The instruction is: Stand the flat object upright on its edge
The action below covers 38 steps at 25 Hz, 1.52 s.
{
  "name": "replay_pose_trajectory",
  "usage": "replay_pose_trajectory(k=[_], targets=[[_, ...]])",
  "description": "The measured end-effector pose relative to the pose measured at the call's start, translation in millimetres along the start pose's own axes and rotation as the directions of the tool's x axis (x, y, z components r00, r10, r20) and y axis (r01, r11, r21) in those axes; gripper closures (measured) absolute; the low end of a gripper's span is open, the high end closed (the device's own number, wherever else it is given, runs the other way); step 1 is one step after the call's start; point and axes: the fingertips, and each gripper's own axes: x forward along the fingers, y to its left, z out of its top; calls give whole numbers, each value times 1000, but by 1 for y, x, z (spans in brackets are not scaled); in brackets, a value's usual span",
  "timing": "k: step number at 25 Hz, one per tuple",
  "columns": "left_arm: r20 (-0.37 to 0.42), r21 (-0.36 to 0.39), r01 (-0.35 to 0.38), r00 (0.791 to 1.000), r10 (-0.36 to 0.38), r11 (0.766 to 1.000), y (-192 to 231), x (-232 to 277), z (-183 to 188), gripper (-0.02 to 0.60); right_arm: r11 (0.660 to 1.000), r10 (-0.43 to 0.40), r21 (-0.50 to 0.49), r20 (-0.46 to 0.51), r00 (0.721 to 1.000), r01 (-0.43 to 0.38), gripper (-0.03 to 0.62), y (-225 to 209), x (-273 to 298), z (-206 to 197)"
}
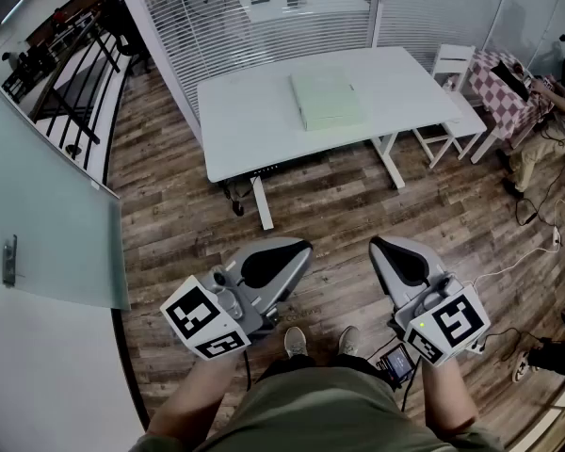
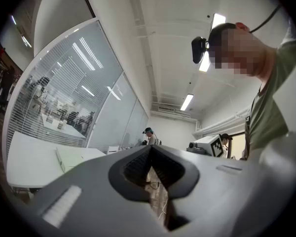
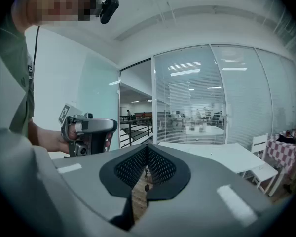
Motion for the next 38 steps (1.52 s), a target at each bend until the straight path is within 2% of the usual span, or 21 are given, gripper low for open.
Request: replay_pose_trajectory(k=[9, 15, 22, 32, 38], targets=[[-44, 4, 21, 999, -20, 1000, 13, -19, -14, 583, 999, -33, 35, 1, 999, 33, 588, 11, 14, -7], [-74, -2, -7, 997, 7, 1000, 25, -17, -28, 583, 996, -37, 76, -5, 999, 38, 588, -1, 13, -19], [-114, 13, -60, 992, 61, 998, 33, 22, -48, 583, 995, -6, 101, -6, 1000, 6, 588, -50, 8, -31], [-104, 42, -119, 987, 123, 992, 37, 92, -59, 583, 997, 36, 72, 2, 999, -36, 588, -124, -5, -36], [-103, 42, -141, 984, 145, 989, 50, 117, -61, 582, 997, 43, 71, -9, 999, -42, 588, -153, 0, -39]])
